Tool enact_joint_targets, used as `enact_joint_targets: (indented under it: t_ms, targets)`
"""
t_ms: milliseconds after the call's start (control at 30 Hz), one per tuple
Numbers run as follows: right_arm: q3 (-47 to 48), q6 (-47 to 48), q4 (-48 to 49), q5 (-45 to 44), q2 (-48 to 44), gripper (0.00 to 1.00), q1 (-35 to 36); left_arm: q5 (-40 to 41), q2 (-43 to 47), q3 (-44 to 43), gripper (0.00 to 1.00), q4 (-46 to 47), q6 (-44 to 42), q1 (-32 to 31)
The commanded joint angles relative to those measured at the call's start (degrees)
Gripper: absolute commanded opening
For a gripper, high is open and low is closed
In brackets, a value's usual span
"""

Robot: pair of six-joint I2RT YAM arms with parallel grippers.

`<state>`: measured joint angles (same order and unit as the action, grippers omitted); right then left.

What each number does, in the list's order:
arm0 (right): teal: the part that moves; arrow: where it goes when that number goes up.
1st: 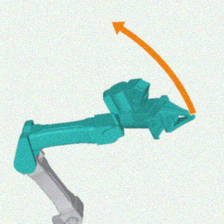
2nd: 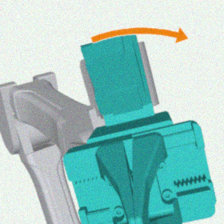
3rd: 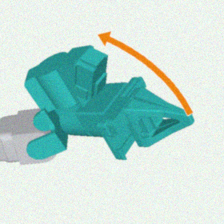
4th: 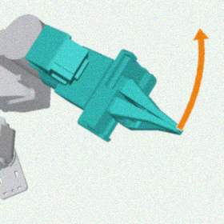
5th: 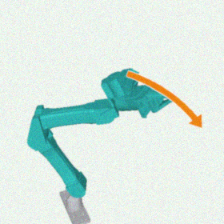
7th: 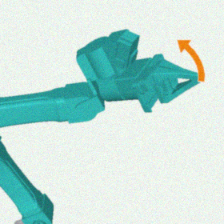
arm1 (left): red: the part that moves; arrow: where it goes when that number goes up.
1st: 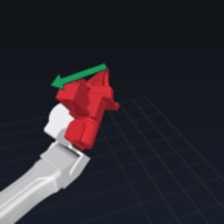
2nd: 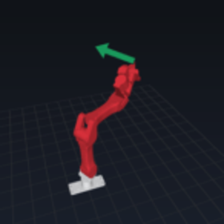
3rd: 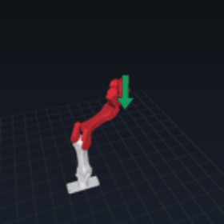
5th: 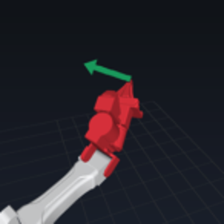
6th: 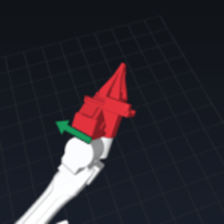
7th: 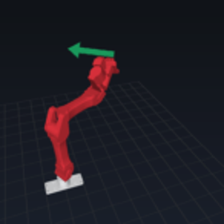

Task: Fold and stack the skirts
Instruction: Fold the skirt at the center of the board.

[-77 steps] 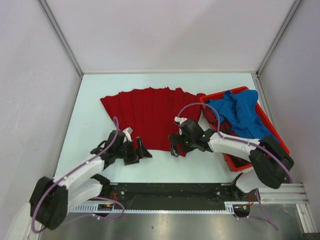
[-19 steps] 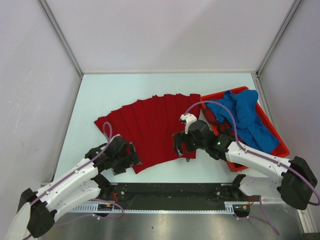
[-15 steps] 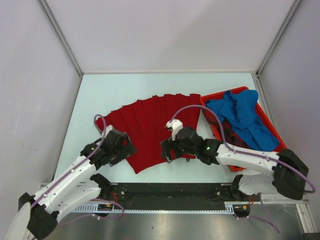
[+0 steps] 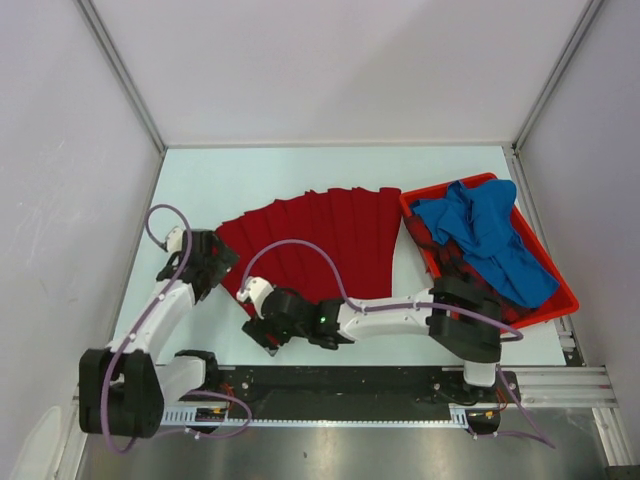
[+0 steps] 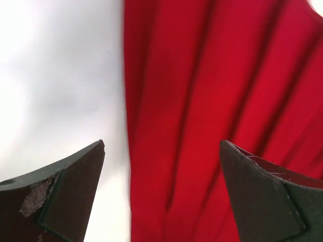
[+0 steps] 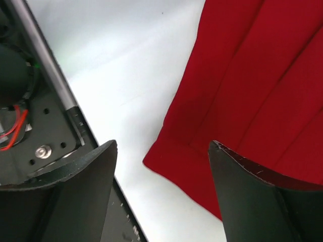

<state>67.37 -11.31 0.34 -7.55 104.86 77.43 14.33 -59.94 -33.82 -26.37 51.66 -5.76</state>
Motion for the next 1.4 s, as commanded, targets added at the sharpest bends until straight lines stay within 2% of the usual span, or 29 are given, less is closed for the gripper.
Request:
enact_joint_targets:
  t_ms: [0, 167, 400, 433, 500, 533, 600, 633, 733, 867, 900, 1067, 1267, 1333, 1367]
  targets:
    - [5.74, 3.58, -3.06, -3.26, 4.65, 0.75, 0.53, -0.61, -5.00, 2.44, 1.00, 11.50, -3.84, 5.13]
    - [8.29, 3.32, -3.67, -0.97, 9.91, 0.70, 1.41, -11.48, -15.00, 1.22, 0.92, 17.40, -5.60, 9.36]
    - [10.41, 1.47, -6.05, -2.38, 12.91, 0.57, 1.32, -15.90, -25.74, -1.94, 0.70, 19.69, -6.13, 10.50]
    - [10.50, 1.21, -6.75, -2.55, 13.09, 0.52, 1.32, -16.17, -26.79, -2.12, 0.64, 20.13, -6.13, 10.42]
    - [10.50, 0.33, -7.45, -3.34, 13.18, 0.48, 1.32, -16.35, -28.91, -3.87, 0.56, 18.56, -6.48, 10.42]
    - [10.50, 0.24, -8.07, -3.43, 13.35, 0.42, 1.23, -16.44, -29.00, -4.23, 0.44, 18.55, -6.83, 10.42]
    - [10.50, -0.20, -8.68, -3.70, 13.70, 0.38, 1.23, -15.91, -28.65, -5.19, 0.32, 17.24, -6.92, 10.50]
    - [10.50, -0.20, -9.04, -3.52, 13.88, 0.31, 1.23, -15.47, -28.39, -5.55, 0.20, 16.71, -6.92, 10.42]
    - [10.50, -0.20, -9.83, -2.56, 13.62, 0.24, 1.23, -14.50, -25.94, -6.95, 0.00, 14.16, -7.10, 10.51]
    - [10.50, 0.59, -9.22, 3.05, 12.57, 0.13, 1.32, -10.38, -21.80, -6.96, 0.00, 12.23, -6.05, 10.59]
    - [10.50, 1.11, -8.17, 6.90, 12.39, 0.08, 1.41, -9.59, -20.93, -6.96, 0.00, 11.44, -6.04, 10.68]
    - [10.58, 0.94, -3.69, 23.95, 10.81, 0.02, 1.67, -3.08, -13.55, -6.26, 0.00, 6.34, -5.26, 11.99]
    - [11.81, -3.09, 5.45, 38.37, 9.58, 0.00, 1.23, -7.03, -2.91, -3.27, 0.00, 7.30, -5.87, 17.53]
    - [12.25, -3.72, 6.78, 39.10, 9.31, 0.00, 1.06, -7.90, 0.77, -2.13, 0.00, 9.92, -6.39, 17.54]
    - [12.25, -4.07, 6.69, 38.58, 8.96, 0.00, 0.54, -11.65, 1.49, -0.47, 0.00, 13.94, -6.57, 17.54]
